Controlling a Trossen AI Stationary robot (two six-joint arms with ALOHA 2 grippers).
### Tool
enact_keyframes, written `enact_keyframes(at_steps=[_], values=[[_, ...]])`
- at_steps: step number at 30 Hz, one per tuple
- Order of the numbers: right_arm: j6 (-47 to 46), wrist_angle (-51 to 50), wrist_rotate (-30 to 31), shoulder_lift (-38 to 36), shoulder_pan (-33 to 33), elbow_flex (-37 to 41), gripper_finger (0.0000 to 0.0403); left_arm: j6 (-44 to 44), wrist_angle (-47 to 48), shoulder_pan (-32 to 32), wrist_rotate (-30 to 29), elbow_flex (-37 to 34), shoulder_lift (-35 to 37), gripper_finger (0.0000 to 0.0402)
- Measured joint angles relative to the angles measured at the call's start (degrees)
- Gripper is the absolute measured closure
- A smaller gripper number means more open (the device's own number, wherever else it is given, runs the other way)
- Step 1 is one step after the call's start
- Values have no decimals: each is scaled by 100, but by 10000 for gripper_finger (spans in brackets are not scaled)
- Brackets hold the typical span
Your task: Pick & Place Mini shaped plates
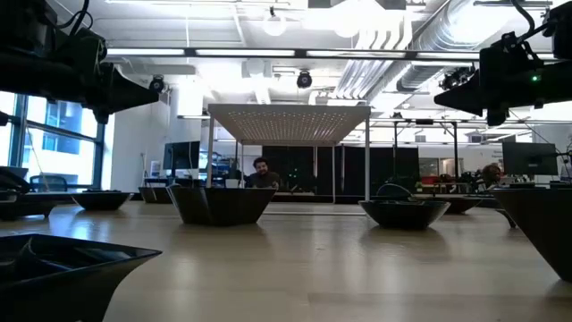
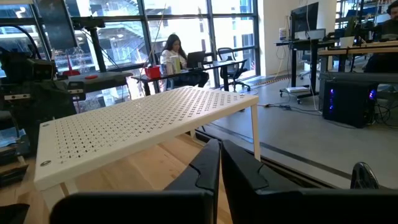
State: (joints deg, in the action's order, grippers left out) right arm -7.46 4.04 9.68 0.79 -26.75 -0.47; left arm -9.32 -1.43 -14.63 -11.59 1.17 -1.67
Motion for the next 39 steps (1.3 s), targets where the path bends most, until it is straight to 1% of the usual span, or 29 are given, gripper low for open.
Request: enact_keyframes(at_steps=[22, 27, 31, 36, 37, 39], values=[[0, 2, 0, 0, -1, 2, 391, -17, -4, 1, 72, 2, 0, 401], [0, 2, 1, -1, 0, 1, 391, -4, -13, 0, -59, 2, 0, 401], [0, 5, 5, 0, 0, 1, 391, -49, -26, 1, -24, 2, -1, 401], [0, 270, 424, -2, 0, 2, 391, -628, -193, 2, 71, 2, 0, 401], [0, 288, 591, 0, 0, 2, 391, -862, -223, 2, 70, 2, 0, 401], [-12, 504, 1190, 2, 0, 2, 391, -1396, -320, 2, 76, 0, 0, 401]])
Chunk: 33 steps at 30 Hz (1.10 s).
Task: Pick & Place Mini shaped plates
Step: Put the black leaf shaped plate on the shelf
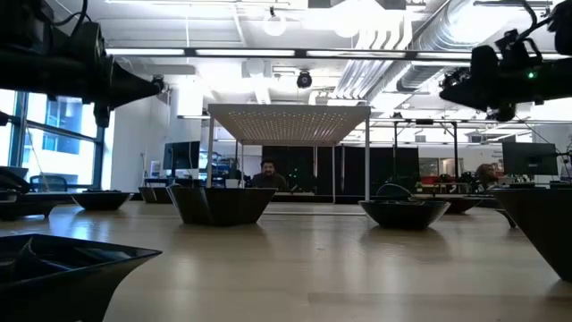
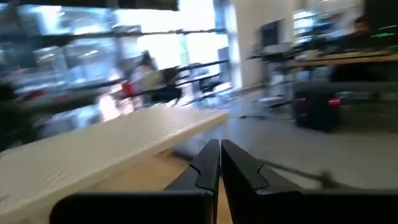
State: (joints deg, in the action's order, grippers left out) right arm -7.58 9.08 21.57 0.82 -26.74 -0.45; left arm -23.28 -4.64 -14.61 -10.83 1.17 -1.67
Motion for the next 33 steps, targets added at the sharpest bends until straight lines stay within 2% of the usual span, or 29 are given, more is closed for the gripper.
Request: enact_keyframes(at_steps=[2, 4, 9, 14, 17, 20, 23, 27, 30, 33], values=[[-258, 438, 507, -4, -2, -2, 391, -275, -79, 0, -121, 2, 0, 401], [-377, 687, 722, -4, -2, 0, 391, -494, -152, 0, -252, 2, 0, 401], [-258, 1019, 635, -4, 0, 0, 391, -1027, -135, -1, -553, 0, 0, 401], [-652, 1176, 1217, 9, 0, 0, 391, -739, -29, -2, -672, 2, 0, 401], [-935, 1044, 1062, 226, 0, -67, 391, -685, 84, 0, -813, 2, 0, 401], [-1520, 800, 984, 777, 0, -450, 391, -654, 133, -1, -826, 1, 0, 401], [-1656, 27, 1030, 1538, 0, -1067, 391, -584, 236, -1, -894, 2, -4, 401], [-1926, -1539, 835, 2693, -42, -2117, 391, -382, 226, -1, -1140, 2, -4, 401], [-2507, -2849, 336, 3509, -257, -2788, 385, -372, 198, -2, -1239, 0, -4, 401], [-2662, -3728, -319, 4201, -556, -3249, 367, -372, 208, -2, -1259, 1, -4, 401]])
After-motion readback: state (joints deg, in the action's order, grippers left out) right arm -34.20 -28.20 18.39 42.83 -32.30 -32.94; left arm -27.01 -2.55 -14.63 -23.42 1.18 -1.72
